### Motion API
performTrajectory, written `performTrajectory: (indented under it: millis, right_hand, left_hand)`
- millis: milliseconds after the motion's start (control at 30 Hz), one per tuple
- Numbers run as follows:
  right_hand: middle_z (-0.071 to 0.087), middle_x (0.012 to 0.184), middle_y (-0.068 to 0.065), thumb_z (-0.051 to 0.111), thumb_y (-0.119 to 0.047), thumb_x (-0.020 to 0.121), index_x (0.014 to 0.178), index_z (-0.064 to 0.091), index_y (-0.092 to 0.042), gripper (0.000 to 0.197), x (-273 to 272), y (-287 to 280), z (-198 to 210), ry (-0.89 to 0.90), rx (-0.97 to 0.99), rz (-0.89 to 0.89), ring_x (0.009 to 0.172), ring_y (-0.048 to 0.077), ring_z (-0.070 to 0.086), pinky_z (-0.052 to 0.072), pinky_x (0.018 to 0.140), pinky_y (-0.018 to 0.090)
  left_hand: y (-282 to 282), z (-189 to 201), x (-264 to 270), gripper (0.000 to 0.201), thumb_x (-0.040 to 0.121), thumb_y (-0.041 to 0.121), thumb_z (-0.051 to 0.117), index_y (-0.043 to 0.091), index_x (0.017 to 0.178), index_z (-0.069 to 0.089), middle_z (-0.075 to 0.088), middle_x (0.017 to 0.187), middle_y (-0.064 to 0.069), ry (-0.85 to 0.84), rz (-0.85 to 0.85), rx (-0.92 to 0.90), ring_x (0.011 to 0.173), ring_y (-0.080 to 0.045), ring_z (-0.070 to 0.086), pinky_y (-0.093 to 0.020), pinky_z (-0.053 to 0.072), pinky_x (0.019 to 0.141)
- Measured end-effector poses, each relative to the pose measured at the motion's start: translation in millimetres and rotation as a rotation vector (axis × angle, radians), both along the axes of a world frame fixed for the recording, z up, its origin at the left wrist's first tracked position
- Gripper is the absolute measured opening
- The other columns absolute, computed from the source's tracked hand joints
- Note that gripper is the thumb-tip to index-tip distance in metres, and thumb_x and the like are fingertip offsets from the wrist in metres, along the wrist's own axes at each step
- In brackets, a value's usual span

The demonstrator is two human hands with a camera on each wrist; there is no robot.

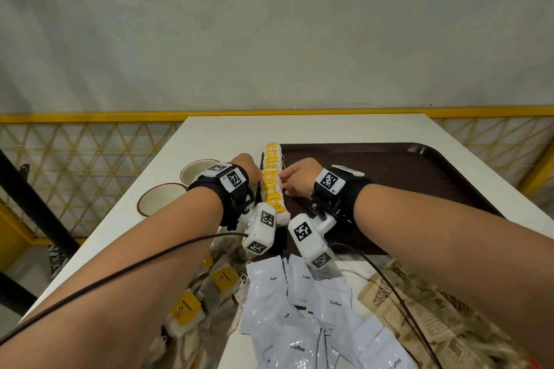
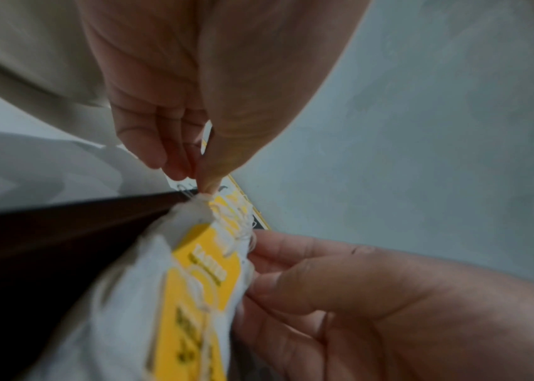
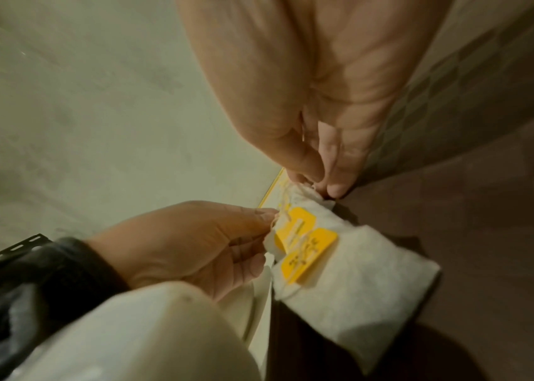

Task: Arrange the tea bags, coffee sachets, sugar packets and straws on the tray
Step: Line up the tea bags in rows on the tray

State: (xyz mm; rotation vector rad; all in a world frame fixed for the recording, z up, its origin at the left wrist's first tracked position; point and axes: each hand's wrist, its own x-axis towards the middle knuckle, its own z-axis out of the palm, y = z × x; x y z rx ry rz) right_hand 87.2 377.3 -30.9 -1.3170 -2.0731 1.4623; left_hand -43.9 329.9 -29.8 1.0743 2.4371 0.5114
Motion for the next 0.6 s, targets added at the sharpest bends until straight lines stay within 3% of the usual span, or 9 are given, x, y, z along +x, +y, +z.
performTrajectory:
  millis: [67,133,200,300,333,433,533,600]
  right_hand:
    - [0.066,0.118,0.004,0.062,0.006,0.086,0.117,0.067,-0.003,0.032,1.6,-4.1,1.6,-0.055,0.036,-0.006,0.104,0.016,0.065,0.053,0.091,0.028]
    - [0.067,0.120,0.004,0.063,0.005,0.086,0.117,0.067,-0.004,0.033,0.3,-3.4,0.0,-0.078,0.053,0.017,0.107,0.015,0.064,0.051,0.094,0.030]
    - [0.066,0.119,0.009,0.060,0.008,0.086,0.115,0.068,-0.003,0.032,0.9,-5.9,1.2,-0.032,0.028,0.016,0.094,0.017,0.063,0.056,0.081,0.025]
    - [0.064,0.117,0.017,0.050,0.014,0.089,0.112,0.068,0.000,0.032,1.6,-10.0,3.1,0.036,-0.040,-0.055,0.088,0.025,0.055,0.049,0.044,0.012]
    - [0.064,0.114,0.020,0.048,0.015,0.090,0.112,0.068,0.001,0.033,1.3,-11.6,3.9,0.046,-0.064,-0.059,0.088,0.027,0.055,0.048,0.043,0.012]
    - [0.061,0.092,0.015,0.047,0.014,0.091,0.112,0.067,0.003,0.031,1.7,-15.1,5.9,0.064,-0.115,-0.025,0.087,0.029,0.054,0.052,0.054,0.020]
    - [0.055,0.079,0.013,0.049,0.010,0.090,0.118,0.063,0.006,0.031,2.9,-16.1,9.3,0.071,-0.186,-0.029,0.068,0.027,0.053,0.047,0.037,0.018]
    - [0.051,0.073,0.012,0.050,0.008,0.090,0.120,0.061,0.008,0.032,4.6,-15.5,11.0,0.083,-0.219,-0.036,0.060,0.022,0.049,0.045,0.033,0.017]
  left_hand:
    - [-2.3,-0.2,0.5,0.026,0.091,0.014,0.058,-0.001,0.110,0.066,0.065,0.102,-0.017,0.025,-0.020,-0.004,0.083,-0.025,0.056,-0.037,0.053,0.090]
    - [-3.6,1.3,3.2,0.027,0.091,0.014,0.057,-0.002,0.111,0.065,0.062,0.099,-0.016,0.030,-0.052,-0.016,0.085,-0.025,0.056,-0.036,0.052,0.088]
    - [-5.1,1.9,5.1,0.027,0.093,0.014,0.056,-0.002,0.113,0.064,0.060,0.098,-0.015,0.029,-0.076,-0.017,0.086,-0.025,0.056,-0.035,0.051,0.087]
    - [-8.6,4.6,7.4,0.029,0.094,0.013,0.053,-0.001,0.118,0.062,0.063,0.108,-0.017,0.029,-0.081,-0.019,0.099,-0.029,0.060,-0.034,0.049,0.089]
    - [-9.8,6.0,7.8,0.030,0.095,0.013,0.053,0.000,0.120,0.061,0.063,0.112,-0.017,0.025,-0.087,-0.012,0.103,-0.029,0.060,-0.033,0.048,0.089]
    - [-15.8,13.1,12.6,0.031,0.095,0.008,0.052,0.002,0.125,0.059,0.060,0.124,-0.018,0.025,-0.123,-0.008,0.115,-0.028,0.056,-0.029,0.044,0.093]
    - [-20.6,18.2,16.2,0.031,0.098,0.007,0.047,0.006,0.127,0.058,0.057,0.130,-0.015,0.054,-0.164,0.010,0.121,-0.027,0.053,-0.026,0.041,0.096]
    - [-24.0,20.5,17.4,0.033,0.099,0.009,0.046,0.006,0.130,0.056,0.056,0.132,-0.015,0.076,-0.193,-0.007,0.123,-0.027,0.051,-0.027,0.040,0.097]
